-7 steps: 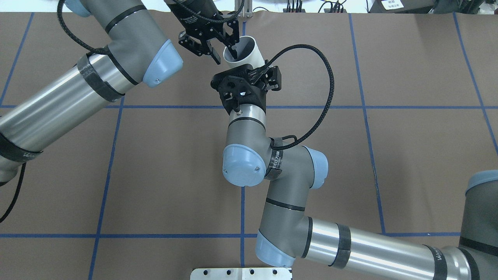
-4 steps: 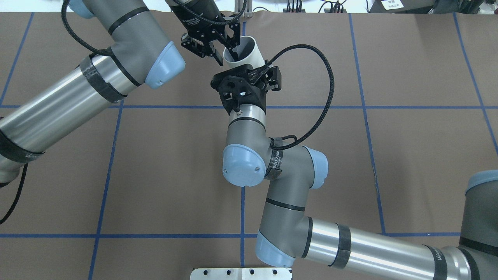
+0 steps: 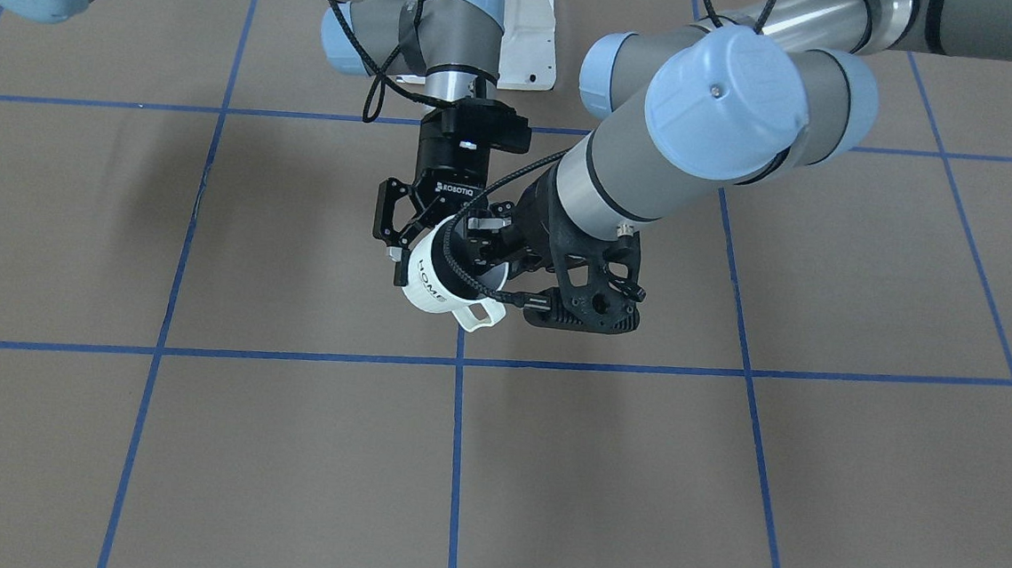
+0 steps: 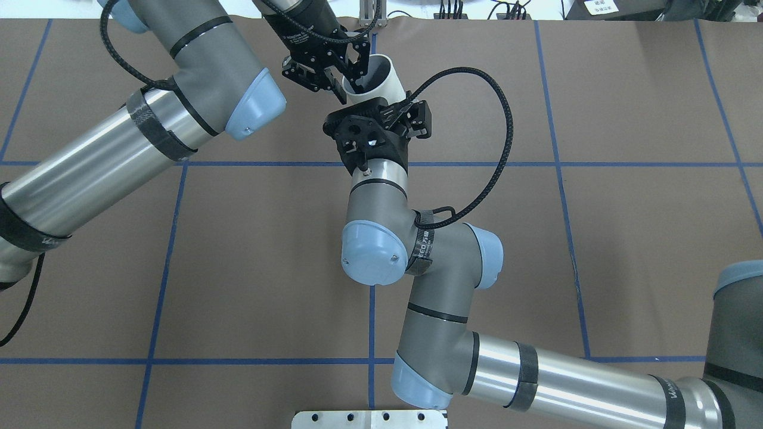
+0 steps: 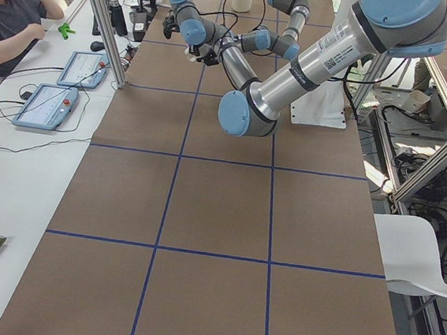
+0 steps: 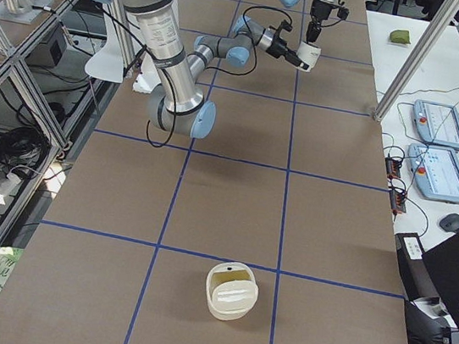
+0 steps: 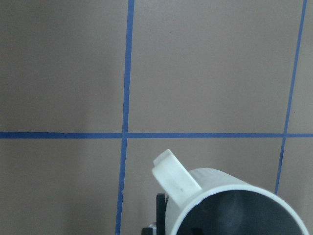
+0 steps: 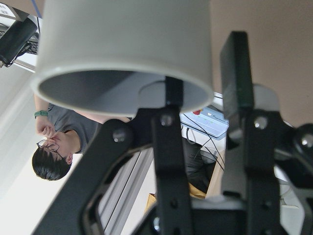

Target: Left arm hands cup to right arm to dump lemon

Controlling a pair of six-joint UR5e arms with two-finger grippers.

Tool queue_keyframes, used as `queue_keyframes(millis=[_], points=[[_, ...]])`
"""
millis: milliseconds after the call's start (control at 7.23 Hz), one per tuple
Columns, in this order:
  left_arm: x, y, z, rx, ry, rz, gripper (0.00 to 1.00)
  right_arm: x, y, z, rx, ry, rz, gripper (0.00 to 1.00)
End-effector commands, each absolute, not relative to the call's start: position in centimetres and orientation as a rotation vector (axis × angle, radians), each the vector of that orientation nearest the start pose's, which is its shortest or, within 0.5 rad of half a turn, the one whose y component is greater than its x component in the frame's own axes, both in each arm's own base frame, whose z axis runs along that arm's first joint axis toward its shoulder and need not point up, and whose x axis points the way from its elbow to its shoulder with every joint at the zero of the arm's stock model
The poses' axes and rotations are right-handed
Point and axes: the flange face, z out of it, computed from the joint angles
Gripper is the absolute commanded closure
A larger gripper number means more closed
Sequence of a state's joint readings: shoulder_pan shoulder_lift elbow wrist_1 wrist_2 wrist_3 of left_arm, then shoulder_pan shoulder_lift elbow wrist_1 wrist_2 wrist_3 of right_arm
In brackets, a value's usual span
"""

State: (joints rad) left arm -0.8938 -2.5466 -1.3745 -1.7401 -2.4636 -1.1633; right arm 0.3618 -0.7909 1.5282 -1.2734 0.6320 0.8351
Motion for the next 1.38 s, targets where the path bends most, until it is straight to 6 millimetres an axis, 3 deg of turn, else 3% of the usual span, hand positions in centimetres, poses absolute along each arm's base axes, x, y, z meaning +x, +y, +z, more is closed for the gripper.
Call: queue_keyframes(millis=[0,138,277,830,1245], points=[[42.5,-60.8,8.0,-0.131,1.187,-0.004,1.0,-57.1,-44.4,14.6,1.21,-0.367,0.161,0.79],[42.6,-60.7,7.9,-0.185,1.183,-0.083,1.0,-57.0,-44.4,14.6,1.211,-0.368,0.161,0.45],[42.5,-60.7,7.3,-0.191,1.188,-0.096,1.0,-57.1,-44.4,14.8,1.209,-0.363,0.158,0.0],[41.7,-61.3,7.5,-0.191,1.19,-0.103,1.0,-57.1,-44.5,15.5,1.207,-0.343,0.143,0.0],[37.1,-66.5,10.1,-0.182,1.167,-0.186,1.0,-57.0,-44.4,15.1,1.21,-0.35,0.144,0.0]])
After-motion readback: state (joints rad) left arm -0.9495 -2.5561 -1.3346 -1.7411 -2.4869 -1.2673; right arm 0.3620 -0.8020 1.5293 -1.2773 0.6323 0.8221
